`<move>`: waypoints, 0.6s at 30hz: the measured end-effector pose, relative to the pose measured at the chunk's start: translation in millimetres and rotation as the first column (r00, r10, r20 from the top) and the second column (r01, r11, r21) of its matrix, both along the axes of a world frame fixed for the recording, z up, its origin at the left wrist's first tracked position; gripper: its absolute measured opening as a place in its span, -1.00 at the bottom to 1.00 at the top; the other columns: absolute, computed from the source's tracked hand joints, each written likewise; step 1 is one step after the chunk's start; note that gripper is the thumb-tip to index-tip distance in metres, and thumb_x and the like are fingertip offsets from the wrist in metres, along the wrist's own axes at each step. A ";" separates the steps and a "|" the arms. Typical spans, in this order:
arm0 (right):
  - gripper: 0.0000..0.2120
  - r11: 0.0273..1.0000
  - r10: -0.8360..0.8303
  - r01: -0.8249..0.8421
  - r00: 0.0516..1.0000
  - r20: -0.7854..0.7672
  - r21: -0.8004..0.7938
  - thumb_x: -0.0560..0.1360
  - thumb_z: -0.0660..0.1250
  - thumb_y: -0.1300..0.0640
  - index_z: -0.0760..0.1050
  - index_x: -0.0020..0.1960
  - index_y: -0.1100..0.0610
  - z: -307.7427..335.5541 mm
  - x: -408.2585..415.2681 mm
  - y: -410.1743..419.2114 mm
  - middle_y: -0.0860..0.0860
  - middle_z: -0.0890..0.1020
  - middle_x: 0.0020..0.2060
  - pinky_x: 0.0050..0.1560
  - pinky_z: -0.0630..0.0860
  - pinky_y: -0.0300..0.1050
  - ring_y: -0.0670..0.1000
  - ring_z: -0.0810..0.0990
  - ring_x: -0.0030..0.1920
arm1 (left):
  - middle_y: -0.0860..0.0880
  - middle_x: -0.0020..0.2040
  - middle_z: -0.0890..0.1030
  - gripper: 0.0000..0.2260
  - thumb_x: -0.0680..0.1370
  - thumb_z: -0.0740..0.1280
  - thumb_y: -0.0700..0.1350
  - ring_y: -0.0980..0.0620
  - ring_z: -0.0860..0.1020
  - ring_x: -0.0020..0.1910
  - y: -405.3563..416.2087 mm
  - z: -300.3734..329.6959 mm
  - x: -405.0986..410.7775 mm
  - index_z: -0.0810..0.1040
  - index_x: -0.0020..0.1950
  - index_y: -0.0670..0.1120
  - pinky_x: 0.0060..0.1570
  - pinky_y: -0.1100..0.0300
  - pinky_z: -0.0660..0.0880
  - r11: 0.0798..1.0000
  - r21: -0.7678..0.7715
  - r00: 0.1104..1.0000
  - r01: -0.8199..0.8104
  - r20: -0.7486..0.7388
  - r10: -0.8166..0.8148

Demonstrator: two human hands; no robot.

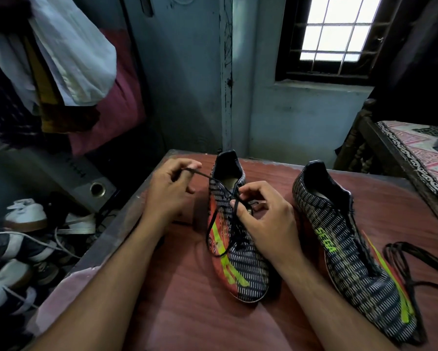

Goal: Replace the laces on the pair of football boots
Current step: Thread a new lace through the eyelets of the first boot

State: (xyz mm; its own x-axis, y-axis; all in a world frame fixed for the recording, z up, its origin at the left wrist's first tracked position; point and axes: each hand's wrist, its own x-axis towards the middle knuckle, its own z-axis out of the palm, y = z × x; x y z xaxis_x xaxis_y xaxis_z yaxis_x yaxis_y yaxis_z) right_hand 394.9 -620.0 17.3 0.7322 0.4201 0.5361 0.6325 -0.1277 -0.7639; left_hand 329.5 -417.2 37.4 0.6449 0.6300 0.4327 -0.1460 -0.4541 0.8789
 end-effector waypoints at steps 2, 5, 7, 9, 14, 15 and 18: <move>-0.83 1.000 0.003 -0.003 1.000 0.006 0.015 0.51 0.51 0.10 0.59 0.06 0.00 -0.7 0.8 0.7 -0.16 0.65 -0.07 0.01 0.63 -0.06 -0.09 0.65 -0.01 | 0.03 -0.26 0.49 -0.75 0.70 0.18 -0.23 0.16 0.41 -0.42 -6.5 8.8 -1.5 0.67 0.06 -0.09 -0.31 0.14 0.56 0.893 -0.445 0.996 0.062 0.086 -0.026; -0.90 0.999 0.017 -0.018 0.999 0.029 0.028 0.58 0.44 0.04 0.59 0.06 0.03 -0.7 1.8 0.5 -0.15 0.65 -0.06 0.01 0.60 -0.04 -0.10 0.64 0.00 | 0.03 -0.30 0.45 -0.71 0.69 0.11 -0.15 0.10 0.51 -0.36 -8.0 14.2 -6.3 0.62 0.08 -0.16 -0.21 0.10 0.64 0.626 -0.731 0.959 0.270 0.260 -0.110; -0.93 0.998 0.028 -0.030 0.999 0.037 0.049 0.61 0.41 0.07 0.60 0.05 0.05 -0.5 2.6 0.0 -0.14 0.66 -0.06 0.02 0.59 -0.03 -0.08 0.65 0.01 | -0.02 -0.17 0.57 -0.71 0.69 0.07 -0.12 -0.02 0.70 -0.02 -6.8 14.0 -9.4 0.55 -0.06 -0.10 0.02 -0.02 0.66 0.511 -0.762 0.914 0.398 0.379 -0.146; -0.95 0.997 0.031 -0.032 0.999 0.026 0.064 0.62 0.40 0.09 0.60 0.05 0.05 -1.0 3.8 -0.6 -0.13 0.66 -0.07 0.03 0.59 0.00 -0.07 0.65 0.01 | -0.06 -0.08 0.64 -0.71 0.69 0.04 -0.09 -0.09 0.70 0.13 -5.2 14.3 -9.1 0.43 -0.17 -0.05 0.14 -0.06 0.64 0.446 -0.762 0.878 0.470 0.457 -0.144; -0.94 0.997 0.037 -0.035 0.999 -0.035 0.072 0.59 0.42 0.14 0.61 0.05 0.02 -3.4 6.9 -0.4 -0.16 0.68 -0.09 -0.02 0.63 0.10 -0.07 0.67 -0.03 | 0.04 -0.37 0.37 -0.77 0.65 0.05 -0.11 0.16 0.17 -0.55 -6.2 11.2 -7.6 0.39 -0.17 0.00 -0.57 0.30 0.14 0.668 -0.660 0.933 0.343 0.323 -0.160; -0.94 0.997 0.038 -0.035 0.999 -0.038 0.071 0.59 0.41 0.14 0.61 0.05 0.02 -3.6 7.5 -0.3 -0.17 0.68 -0.08 -0.02 0.63 0.11 -0.07 0.67 -0.03 | 0.04 -0.37 0.35 -0.82 0.59 0.06 -0.15 0.14 0.15 -0.52 -7.2 10.3 -8.8 0.42 -0.13 -0.03 -0.55 0.28 0.09 0.772 -0.561 0.949 0.299 0.257 -0.181; -0.93 0.997 0.033 -0.031 0.999 -0.034 0.067 0.60 0.39 0.12 0.61 0.07 0.01 -2.6 7.7 -0.5 -0.18 0.67 -0.08 -0.02 0.64 0.13 -0.07 0.67 -0.02 | 0.09 -0.26 0.51 -0.70 0.34 0.10 -0.22 0.13 0.38 -0.36 -10.3 10.6 -14.1 0.52 -0.03 -0.18 -0.39 0.24 0.28 0.948 -0.139 0.958 0.286 0.075 -0.278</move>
State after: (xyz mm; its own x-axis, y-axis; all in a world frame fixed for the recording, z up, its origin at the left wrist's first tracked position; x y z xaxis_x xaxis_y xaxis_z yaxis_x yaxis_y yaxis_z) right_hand 402.6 -620.5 14.6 0.7379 0.4078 0.5378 0.6081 -0.0558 -0.7919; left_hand 315.4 -427.5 47.9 0.7839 0.4846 0.3882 -0.2984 -0.2542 0.9200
